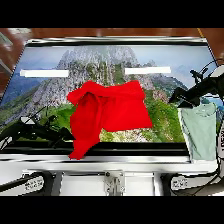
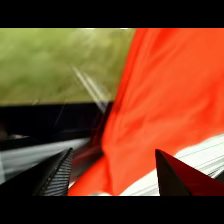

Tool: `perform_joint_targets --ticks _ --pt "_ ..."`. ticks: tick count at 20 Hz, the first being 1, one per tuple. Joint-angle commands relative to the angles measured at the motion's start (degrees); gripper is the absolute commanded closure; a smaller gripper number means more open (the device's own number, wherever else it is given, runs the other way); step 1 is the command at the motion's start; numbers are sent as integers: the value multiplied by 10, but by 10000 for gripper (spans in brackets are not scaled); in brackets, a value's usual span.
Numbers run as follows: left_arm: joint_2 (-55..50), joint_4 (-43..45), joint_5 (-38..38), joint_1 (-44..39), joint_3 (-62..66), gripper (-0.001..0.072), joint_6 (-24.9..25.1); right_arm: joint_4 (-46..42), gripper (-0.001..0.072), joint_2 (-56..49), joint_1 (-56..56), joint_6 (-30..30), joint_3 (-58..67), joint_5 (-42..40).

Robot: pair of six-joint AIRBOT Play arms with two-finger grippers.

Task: Fold the shirts.

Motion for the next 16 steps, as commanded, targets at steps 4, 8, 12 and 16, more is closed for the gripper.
perform_joint_targets --ticks 4,8,12,16 --pt "-57 -53 38 -35 -4 159 26 2 94 0 0 0 0 5" --pt "-58 -96 63 -33 8 665 28 0 93 0 0 2 -28 7" --pt "-48 -96 44 -33 35 670 53 62 92 0 0 -21 -157 -28" --pt "-27 -89 21 -33 54 670 69 103 93 0 0 -24 -241 -106"
